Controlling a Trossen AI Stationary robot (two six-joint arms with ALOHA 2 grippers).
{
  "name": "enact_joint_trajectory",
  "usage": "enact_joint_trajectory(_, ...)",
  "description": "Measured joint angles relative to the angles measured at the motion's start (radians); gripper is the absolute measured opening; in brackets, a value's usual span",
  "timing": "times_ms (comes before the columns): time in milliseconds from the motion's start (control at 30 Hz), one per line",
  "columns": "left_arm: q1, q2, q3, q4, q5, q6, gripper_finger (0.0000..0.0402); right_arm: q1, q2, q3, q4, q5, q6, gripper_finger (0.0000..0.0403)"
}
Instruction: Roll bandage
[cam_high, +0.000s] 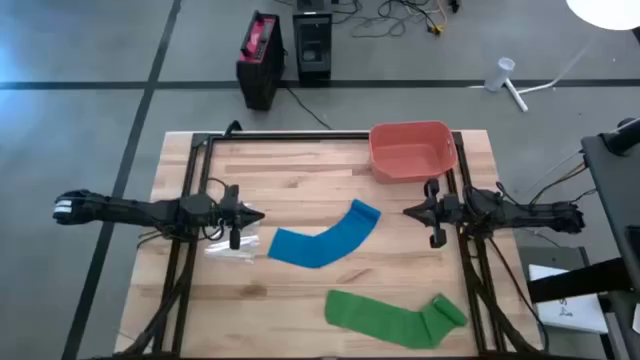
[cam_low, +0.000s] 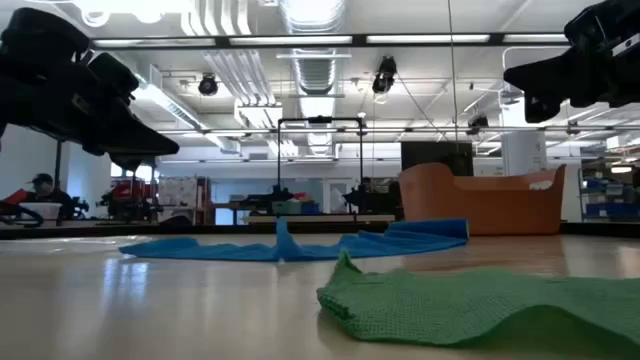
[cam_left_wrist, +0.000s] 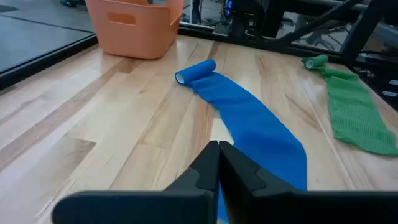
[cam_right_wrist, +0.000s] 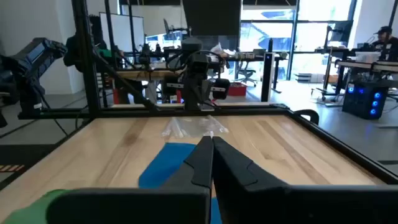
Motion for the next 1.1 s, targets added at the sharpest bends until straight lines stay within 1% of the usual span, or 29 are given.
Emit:
enact_joint_trajectory(167, 0.000, 0.000, 0.000, 0.000, 0.000, 0.000, 0.0008, 0.000, 0.000, 0.000, 0.000, 0.000, 0.000, 0.0000)
enact_joint_trajectory(400, 0.000, 0.000, 0.000, 0.000, 0.000, 0.000, 0.0001, 0.000, 0.000, 0.000, 0.000, 0.000, 0.000, 0.0000)
enact_joint_trajectory(600, 0.000, 0.000, 0.000, 0.000, 0.000, 0.000, 0.0008, 0.000, 0.000, 0.000, 0.000, 0.000, 0.000, 0.0000)
enact_joint_trajectory(833, 0.000, 0.000, 0.000, 0.000, 0.000, 0.000, 0.0001, 0.000, 0.000, 0.000, 0.000, 0.000, 0.000, 0.0000)
enact_joint_trajectory(1100, 0.000, 0.000, 0.000, 0.000, 0.000, 0.000, 0.0008, 0.000, 0.000, 0.000, 0.000, 0.000, 0.000, 0.0000)
